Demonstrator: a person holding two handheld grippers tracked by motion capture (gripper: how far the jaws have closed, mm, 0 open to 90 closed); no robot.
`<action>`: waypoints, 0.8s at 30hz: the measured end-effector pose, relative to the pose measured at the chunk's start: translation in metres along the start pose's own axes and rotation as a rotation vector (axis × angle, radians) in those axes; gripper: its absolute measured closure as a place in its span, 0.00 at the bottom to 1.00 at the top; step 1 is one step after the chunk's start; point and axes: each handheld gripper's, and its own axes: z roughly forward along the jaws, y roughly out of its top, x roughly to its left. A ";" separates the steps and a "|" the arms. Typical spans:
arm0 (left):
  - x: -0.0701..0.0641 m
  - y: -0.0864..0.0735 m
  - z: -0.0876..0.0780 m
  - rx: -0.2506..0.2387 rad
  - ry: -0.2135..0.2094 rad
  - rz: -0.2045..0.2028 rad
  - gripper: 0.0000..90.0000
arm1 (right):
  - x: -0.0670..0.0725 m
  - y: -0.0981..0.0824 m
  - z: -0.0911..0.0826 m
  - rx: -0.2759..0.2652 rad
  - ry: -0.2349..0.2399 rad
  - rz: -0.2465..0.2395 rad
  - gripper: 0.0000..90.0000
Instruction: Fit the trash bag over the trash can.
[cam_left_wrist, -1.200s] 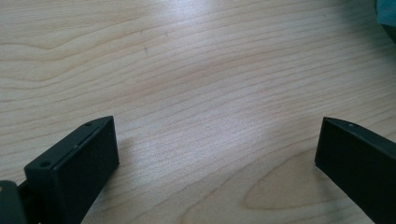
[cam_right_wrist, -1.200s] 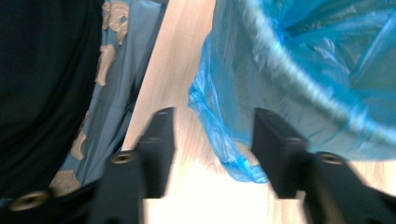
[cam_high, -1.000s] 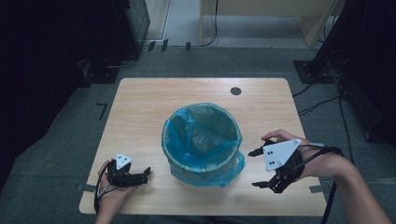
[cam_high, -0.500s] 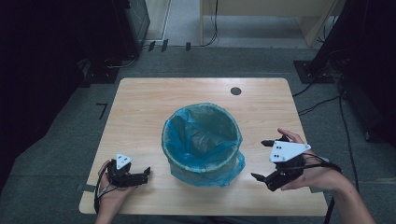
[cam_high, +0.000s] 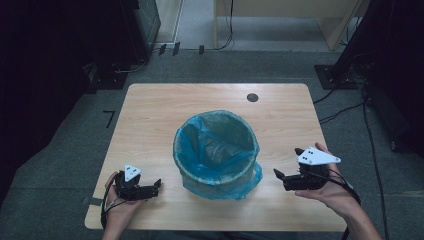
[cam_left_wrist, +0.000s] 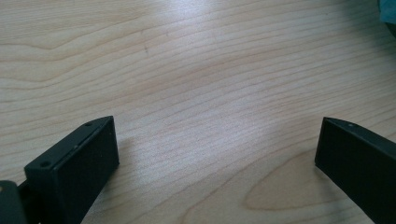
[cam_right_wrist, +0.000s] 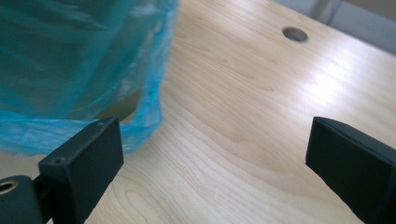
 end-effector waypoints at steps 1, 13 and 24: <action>0.000 0.000 0.000 -0.001 -0.001 -0.002 0.00 | -0.002 -0.003 0.001 -0.003 -0.018 0.030 0.04; 0.000 0.000 0.000 0.002 0.004 -0.001 0.00 | -0.033 -0.037 0.003 -0.058 -0.254 0.252 0.04; 0.000 0.000 0.000 0.000 0.006 -0.008 0.00 | -0.048 -0.069 0.005 -0.028 -0.390 0.339 0.04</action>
